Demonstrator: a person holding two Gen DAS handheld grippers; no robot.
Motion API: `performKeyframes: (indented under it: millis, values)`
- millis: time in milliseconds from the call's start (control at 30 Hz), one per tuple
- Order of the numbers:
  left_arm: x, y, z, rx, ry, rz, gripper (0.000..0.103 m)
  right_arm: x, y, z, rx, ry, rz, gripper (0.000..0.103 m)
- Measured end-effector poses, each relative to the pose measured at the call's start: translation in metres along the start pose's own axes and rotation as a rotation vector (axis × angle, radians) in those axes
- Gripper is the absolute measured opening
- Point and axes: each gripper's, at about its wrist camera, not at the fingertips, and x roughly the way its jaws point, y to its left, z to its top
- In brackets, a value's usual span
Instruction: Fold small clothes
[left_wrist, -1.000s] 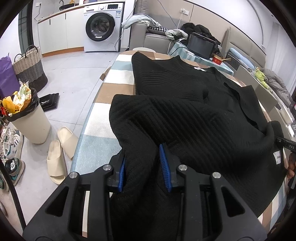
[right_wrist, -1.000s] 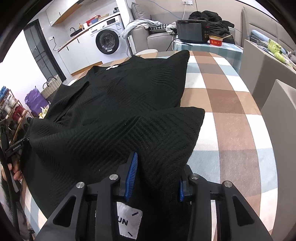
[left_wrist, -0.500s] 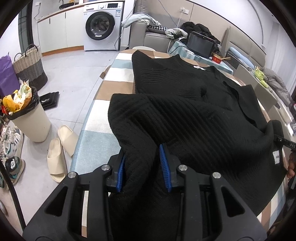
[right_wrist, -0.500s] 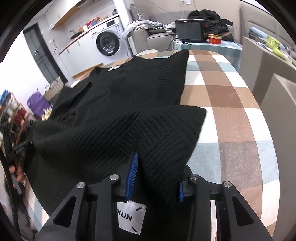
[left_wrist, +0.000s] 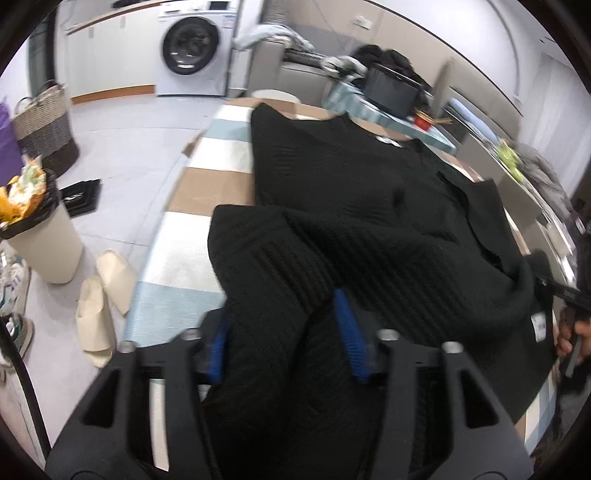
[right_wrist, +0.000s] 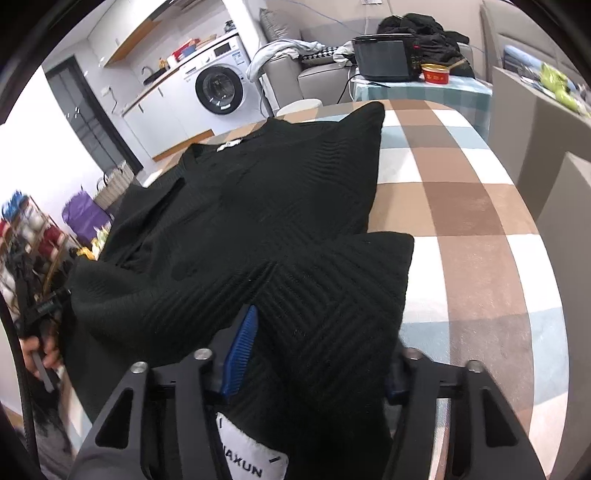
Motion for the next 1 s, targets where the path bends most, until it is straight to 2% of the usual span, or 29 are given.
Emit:
performKeyframes:
  millis: [100,200,500,767,933,1000]
  values:
    - [0.003,-0.010,-0.001,0.058,0.001,0.031,0.036,0.002,0.006,-0.002,-0.042,0.010,-0.008,0.042]
    - [0.003,-0.014,-0.003,0.066,0.001,0.032,0.035,0.000,0.003,-0.004,-0.027,0.019,0.010,0.038]
    - [-0.010,-0.023,-0.024,0.107,0.006,0.022,0.035,-0.010,0.014,-0.024,-0.058,0.035,0.009,0.037]
    - [-0.042,-0.024,-0.063,0.119,0.007,0.022,0.035,-0.036,0.019,-0.057,-0.063,0.041,-0.002,0.037]
    - [-0.070,-0.014,-0.081,0.093,-0.022,0.080,0.035,-0.061,0.018,-0.079,-0.089,0.067,-0.032,0.037]
    - [-0.081,-0.005,-0.084,0.058,-0.044,0.086,0.031,-0.071,0.014,-0.084,-0.076,0.057,-0.035,0.037]
